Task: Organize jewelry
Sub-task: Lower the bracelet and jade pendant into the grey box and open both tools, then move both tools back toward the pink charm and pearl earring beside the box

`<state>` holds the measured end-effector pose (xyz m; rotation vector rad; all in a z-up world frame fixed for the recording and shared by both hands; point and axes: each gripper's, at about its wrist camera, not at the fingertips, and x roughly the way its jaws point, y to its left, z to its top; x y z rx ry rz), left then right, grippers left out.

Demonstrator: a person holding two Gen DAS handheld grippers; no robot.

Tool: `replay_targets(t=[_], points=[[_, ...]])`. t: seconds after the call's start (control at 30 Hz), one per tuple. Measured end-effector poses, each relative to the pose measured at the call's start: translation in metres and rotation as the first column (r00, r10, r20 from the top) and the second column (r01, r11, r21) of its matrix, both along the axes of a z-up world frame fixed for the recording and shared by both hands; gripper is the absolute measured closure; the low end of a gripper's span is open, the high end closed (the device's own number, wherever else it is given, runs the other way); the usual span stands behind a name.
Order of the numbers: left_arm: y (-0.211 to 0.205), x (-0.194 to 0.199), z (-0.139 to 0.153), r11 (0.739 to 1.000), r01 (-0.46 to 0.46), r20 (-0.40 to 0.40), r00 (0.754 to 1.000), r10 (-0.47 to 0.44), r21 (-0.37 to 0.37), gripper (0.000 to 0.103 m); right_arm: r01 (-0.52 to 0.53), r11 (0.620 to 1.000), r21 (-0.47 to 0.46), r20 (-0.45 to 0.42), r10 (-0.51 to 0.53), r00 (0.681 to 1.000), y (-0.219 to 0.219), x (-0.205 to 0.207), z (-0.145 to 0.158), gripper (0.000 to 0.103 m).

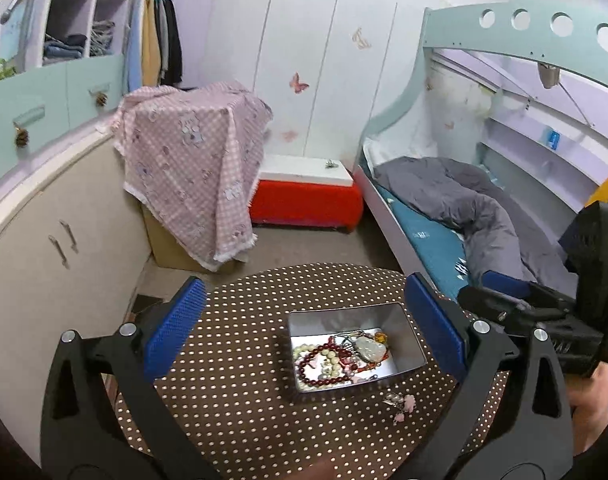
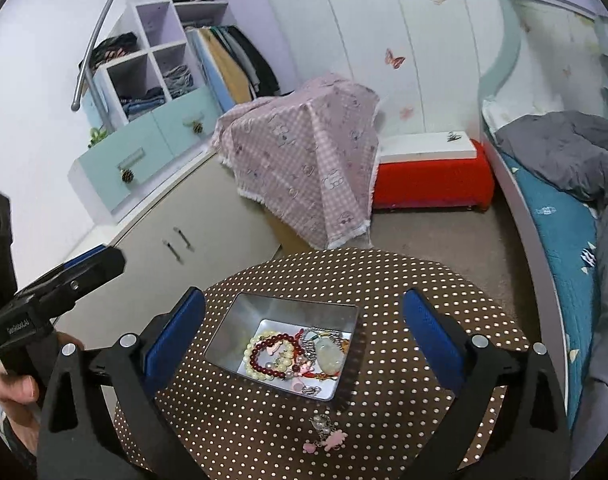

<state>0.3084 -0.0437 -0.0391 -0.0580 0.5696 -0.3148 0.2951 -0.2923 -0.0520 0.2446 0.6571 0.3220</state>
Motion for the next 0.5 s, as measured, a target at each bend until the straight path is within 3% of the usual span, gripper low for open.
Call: replay_targets(t=[0.5], points=[[0.008, -0.058, 0.029, 0.999, -0.045, 0.147, 0.988, 0.041, 0.026, 0.006, 0.017, 0.999, -0.035, 0.112, -0.013, 0.994, -0.006, -0.05, 0.043, 0.008]])
